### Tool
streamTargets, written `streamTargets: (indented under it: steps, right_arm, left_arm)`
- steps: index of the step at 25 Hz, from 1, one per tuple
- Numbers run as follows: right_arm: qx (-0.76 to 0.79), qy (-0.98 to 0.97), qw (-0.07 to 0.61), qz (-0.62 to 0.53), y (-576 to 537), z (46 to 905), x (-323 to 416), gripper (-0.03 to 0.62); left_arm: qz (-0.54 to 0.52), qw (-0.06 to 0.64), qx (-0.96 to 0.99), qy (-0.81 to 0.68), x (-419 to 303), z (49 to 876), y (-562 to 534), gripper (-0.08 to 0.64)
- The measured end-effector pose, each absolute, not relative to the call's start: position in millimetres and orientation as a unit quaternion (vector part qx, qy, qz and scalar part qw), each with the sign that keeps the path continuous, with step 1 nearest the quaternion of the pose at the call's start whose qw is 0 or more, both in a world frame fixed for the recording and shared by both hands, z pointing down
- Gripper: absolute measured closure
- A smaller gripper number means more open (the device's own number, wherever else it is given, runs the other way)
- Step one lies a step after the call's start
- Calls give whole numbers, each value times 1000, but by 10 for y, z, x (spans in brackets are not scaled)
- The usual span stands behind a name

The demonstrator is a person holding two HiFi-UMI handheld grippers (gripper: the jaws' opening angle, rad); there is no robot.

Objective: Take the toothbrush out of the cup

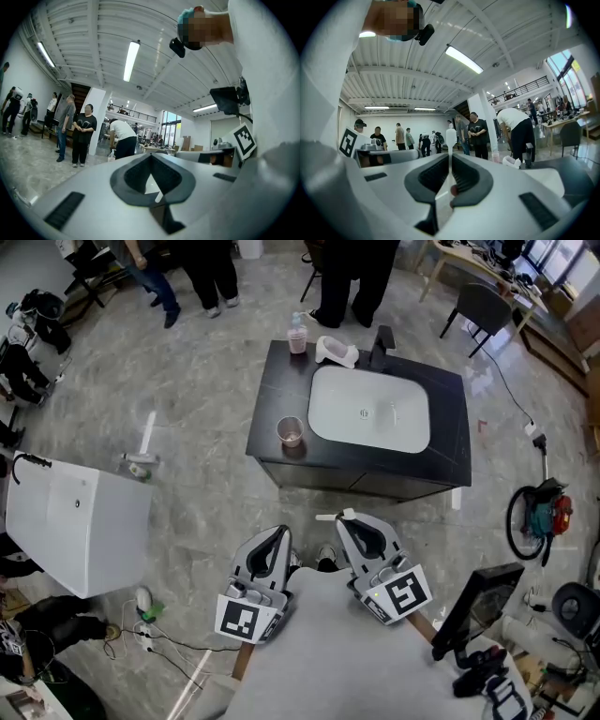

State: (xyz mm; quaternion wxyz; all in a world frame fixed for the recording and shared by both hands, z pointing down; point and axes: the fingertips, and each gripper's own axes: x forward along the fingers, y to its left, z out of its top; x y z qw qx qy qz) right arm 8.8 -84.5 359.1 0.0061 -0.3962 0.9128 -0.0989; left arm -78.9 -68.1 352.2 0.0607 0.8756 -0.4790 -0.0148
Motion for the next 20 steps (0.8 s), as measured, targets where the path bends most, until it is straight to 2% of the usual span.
streamTargets:
  steps: [3,20]
  right_arm:
    - [-397,913,5,-98,-848,3591,96,568]
    - [-392,916,-5,-87,-812,3604,44,569]
  left_arm:
    - [-21,75,872,-484,-782,3505,-670,557]
    - [-13,56,872,-486,-821,3519,-627,557]
